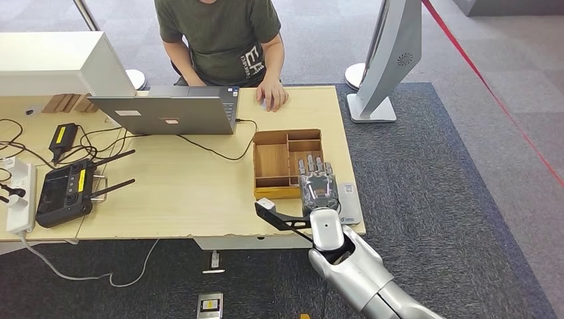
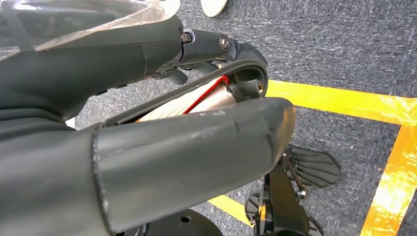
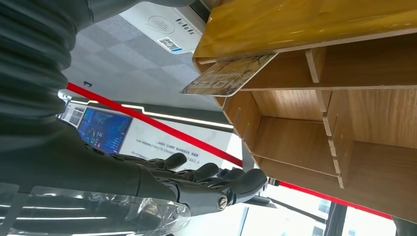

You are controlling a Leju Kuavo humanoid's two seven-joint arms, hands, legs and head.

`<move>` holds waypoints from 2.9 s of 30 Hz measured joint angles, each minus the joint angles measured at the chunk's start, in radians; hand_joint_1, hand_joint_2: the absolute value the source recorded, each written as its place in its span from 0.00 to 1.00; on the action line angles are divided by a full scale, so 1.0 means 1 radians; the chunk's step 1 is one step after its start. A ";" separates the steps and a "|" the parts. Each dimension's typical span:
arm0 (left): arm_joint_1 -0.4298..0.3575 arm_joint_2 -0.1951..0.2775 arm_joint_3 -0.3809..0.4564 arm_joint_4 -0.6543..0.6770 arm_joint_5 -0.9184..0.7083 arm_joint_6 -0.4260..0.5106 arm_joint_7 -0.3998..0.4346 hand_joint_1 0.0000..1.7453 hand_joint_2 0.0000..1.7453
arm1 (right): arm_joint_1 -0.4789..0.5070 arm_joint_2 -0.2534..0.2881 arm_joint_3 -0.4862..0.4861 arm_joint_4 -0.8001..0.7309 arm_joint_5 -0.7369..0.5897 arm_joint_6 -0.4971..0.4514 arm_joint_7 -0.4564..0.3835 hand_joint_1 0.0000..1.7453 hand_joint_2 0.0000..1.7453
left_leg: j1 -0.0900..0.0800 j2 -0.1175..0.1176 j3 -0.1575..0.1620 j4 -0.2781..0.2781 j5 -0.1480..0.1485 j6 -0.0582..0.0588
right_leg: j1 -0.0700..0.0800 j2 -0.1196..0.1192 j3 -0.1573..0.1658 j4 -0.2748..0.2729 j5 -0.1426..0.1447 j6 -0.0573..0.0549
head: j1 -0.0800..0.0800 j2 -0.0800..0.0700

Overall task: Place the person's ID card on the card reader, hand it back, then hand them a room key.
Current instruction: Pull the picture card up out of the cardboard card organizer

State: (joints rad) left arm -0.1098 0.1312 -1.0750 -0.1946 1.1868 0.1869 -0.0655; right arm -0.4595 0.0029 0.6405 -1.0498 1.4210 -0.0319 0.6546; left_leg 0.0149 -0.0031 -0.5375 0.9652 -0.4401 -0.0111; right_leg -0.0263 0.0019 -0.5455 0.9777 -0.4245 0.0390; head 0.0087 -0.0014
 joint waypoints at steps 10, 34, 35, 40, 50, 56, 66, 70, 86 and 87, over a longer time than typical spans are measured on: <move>0.000 0.000 0.000 0.000 0.002 0.000 -0.002 0.00 0.00 | 0.003 -0.004 0.004 0.012 0.000 0.010 -0.002 0.00 0.75 | 0.000 0.000 0.000 0.000 0.000 0.000 | 0.000 0.000 0.000 0.000 0.000 0.000 | 0.000 0.000; 0.000 0.000 0.000 0.000 0.001 0.000 -0.006 0.00 0.00 | 0.005 -0.005 0.009 0.042 0.003 0.013 0.001 1.00 1.00 | 0.000 0.000 0.000 0.000 0.000 0.000 | 0.000 0.000 0.000 0.000 0.000 0.000 | 0.000 0.000; 0.000 0.000 0.000 0.000 0.001 0.000 -0.006 0.00 0.00 | 0.005 -0.005 0.010 0.043 0.004 0.013 0.002 0.97 1.00 | 0.000 0.000 0.000 0.000 0.000 0.000 | 0.000 0.000 0.000 0.000 0.000 0.000 | 0.000 0.000; 0.000 0.000 0.000 0.000 0.001 0.000 -0.006 0.00 0.00 | 0.005 -0.006 0.011 0.047 0.016 0.014 0.002 0.46 1.00 | 0.000 0.000 0.000 0.000 0.000 0.000 | 0.000 0.000 0.000 0.000 0.000 0.000 | 0.000 0.000; 0.000 0.000 0.000 0.000 0.004 0.002 0.000 0.00 0.00 | -0.016 -0.016 0.013 0.051 0.051 0.029 0.000 0.93 1.00 | 0.000 0.000 0.000 0.000 0.000 0.000 | 0.000 0.000 0.000 0.000 0.000 0.000 | 0.000 0.000; 0.001 0.000 0.000 0.000 0.008 0.004 0.010 0.00 0.00 | -0.036 -0.039 0.010 0.052 0.066 0.046 -0.002 0.92 1.00 | 0.000 0.000 0.000 0.000 0.000 0.000 | 0.000 0.000 0.001 0.000 0.000 0.000 | 0.000 0.000; 0.000 0.000 0.000 0.000 0.007 0.005 0.010 0.00 0.00 | -0.037 -0.049 0.010 0.051 0.069 0.051 -0.004 0.92 1.00 | 0.000 0.000 0.000 0.000 0.000 0.000 | 0.000 0.000 0.000 0.000 0.000 0.000 | 0.000 0.000; 0.000 0.000 0.000 0.000 0.007 0.005 0.010 0.00 0.00 | -0.037 -0.051 0.010 0.051 0.069 0.051 -0.004 0.92 1.00 | 0.000 0.000 0.000 0.000 0.000 0.000 | 0.000 0.000 0.001 0.000 0.000 0.000 | 0.000 0.000; 0.000 0.000 0.000 0.000 0.008 0.005 0.020 0.00 0.00 | -0.037 -0.050 0.008 0.051 0.057 0.050 -0.014 0.94 1.00 | 0.000 0.000 0.000 0.000 0.000 0.000 | 0.000 0.000 0.001 0.000 0.000 0.000 | 0.000 0.000; 0.000 -0.001 0.000 0.000 0.008 0.005 0.020 0.00 0.00 | -0.036 -0.048 0.007 0.052 0.052 0.048 -0.018 0.95 1.00 | 0.000 0.000 0.000 0.000 0.000 0.000 | 0.000 0.000 0.001 0.000 0.000 0.000 | 0.000 0.000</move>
State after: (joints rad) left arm -0.1093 0.1306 -1.0750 -0.1947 1.1952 0.1915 -0.0460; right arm -0.4959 -0.0454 0.6476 -0.9980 1.4726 0.0162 0.6371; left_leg 0.0149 -0.0030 -0.5371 0.9654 -0.4401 -0.0111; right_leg -0.0263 0.0019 -0.5450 0.9776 -0.4244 0.0389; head 0.0088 -0.0013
